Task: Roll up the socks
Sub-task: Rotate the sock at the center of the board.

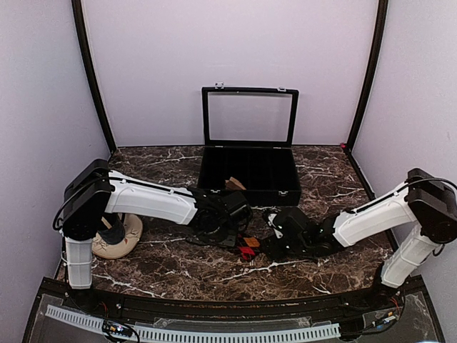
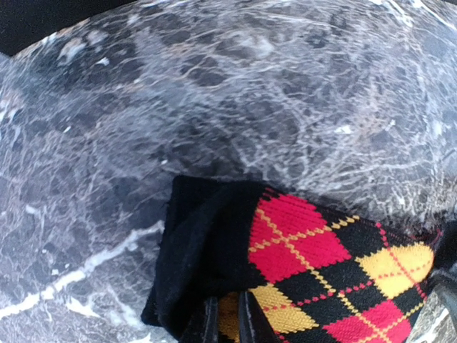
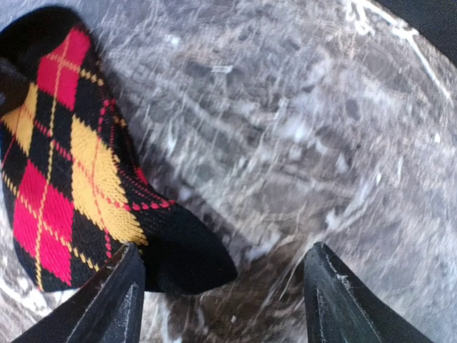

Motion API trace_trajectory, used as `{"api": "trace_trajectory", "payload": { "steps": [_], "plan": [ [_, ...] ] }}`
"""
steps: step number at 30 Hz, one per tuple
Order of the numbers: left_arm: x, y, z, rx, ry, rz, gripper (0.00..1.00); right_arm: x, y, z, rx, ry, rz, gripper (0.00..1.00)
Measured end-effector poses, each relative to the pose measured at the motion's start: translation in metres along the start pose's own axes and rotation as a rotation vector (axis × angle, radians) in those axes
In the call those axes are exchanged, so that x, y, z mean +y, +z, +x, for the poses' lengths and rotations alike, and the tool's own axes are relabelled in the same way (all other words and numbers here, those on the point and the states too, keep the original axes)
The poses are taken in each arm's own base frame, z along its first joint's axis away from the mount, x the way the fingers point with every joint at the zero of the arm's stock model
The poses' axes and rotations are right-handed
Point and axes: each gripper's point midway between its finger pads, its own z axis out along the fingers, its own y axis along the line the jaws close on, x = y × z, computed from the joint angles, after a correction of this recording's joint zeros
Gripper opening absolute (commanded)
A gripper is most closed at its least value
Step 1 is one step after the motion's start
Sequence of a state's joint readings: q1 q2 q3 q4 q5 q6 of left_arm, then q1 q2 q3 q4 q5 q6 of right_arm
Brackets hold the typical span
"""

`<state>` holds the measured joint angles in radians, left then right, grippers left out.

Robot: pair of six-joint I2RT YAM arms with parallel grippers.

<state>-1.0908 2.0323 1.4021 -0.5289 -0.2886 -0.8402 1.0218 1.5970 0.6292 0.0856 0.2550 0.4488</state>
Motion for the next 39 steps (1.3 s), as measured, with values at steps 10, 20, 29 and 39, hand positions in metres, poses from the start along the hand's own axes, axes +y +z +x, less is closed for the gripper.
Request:
{"api": "trace_trajectory", "payload": {
  "steps": [10,20,29,39],
  "plan": [
    [-0.012,0.002,-0.003,-0.017,0.078,0.057,0.16,0.020,-0.014,0.019,0.027,-0.015,-0.033,0.70],
    [-0.014,0.005,-0.006,-0.027,0.125,0.083,0.16,0.050,-0.027,0.037,0.055,-0.044,-0.088,0.71],
    [-0.017,0.006,-0.010,-0.034,0.153,0.101,0.16,0.069,-0.035,0.048,0.073,-0.069,-0.115,0.71],
    [-0.019,0.004,-0.011,-0.038,0.179,0.115,0.32,0.056,-0.056,0.039,0.047,-0.081,-0.072,0.71]
  ]
}}
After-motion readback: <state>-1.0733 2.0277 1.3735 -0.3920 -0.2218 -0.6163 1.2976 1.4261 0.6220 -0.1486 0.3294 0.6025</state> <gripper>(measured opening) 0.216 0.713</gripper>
